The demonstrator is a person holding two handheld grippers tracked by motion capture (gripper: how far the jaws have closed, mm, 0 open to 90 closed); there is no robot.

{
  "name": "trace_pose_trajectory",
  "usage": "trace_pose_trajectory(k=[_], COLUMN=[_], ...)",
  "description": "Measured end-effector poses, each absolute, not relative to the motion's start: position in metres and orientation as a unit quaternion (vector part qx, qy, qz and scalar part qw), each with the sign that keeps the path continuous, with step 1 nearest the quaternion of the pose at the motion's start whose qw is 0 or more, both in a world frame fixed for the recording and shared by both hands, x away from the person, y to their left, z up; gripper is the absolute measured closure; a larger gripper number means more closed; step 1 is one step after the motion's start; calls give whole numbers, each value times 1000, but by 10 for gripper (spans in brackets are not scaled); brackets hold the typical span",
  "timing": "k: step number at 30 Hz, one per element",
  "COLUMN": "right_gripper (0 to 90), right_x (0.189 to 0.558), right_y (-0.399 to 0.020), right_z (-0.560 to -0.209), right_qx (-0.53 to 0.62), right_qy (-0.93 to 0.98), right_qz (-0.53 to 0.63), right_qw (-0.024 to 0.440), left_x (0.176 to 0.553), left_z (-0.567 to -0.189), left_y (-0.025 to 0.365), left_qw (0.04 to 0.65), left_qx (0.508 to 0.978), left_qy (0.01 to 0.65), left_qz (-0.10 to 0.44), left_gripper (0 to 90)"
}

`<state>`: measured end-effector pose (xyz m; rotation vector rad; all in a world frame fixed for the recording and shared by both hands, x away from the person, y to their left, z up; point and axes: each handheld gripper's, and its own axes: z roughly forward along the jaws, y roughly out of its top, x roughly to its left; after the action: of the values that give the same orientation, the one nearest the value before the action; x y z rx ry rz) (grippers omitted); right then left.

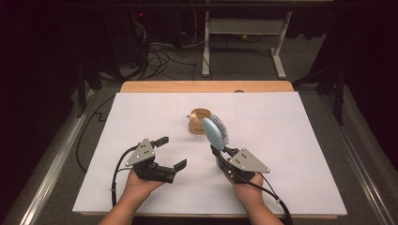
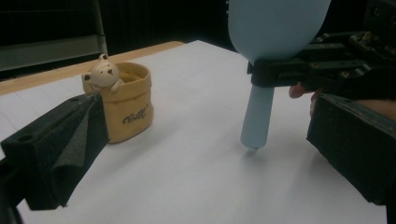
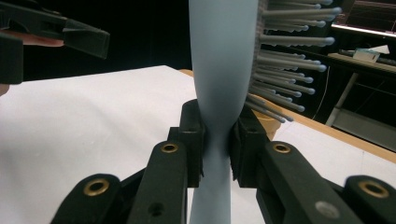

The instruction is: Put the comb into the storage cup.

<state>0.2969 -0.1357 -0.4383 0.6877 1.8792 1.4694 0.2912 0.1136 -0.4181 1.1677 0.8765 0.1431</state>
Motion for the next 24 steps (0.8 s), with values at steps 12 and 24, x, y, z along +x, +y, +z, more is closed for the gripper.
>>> trace_pose_trajectory(k=[12, 24], right_gripper=[780, 780], right_x=[293, 293], right_y=[-129, -124], right_z=[-442, -444], right_qx=[258, 252], right_qy=[720, 722], right_qz=[556, 556], right_qw=[326, 326], left_x=[289, 290], left_z=[-408, -396], left_y=[90, 79], left_qw=[749, 751], left_qx=[531, 530], left_qy=[393, 389], left_qz=[56, 52], left_gripper=[1, 1])
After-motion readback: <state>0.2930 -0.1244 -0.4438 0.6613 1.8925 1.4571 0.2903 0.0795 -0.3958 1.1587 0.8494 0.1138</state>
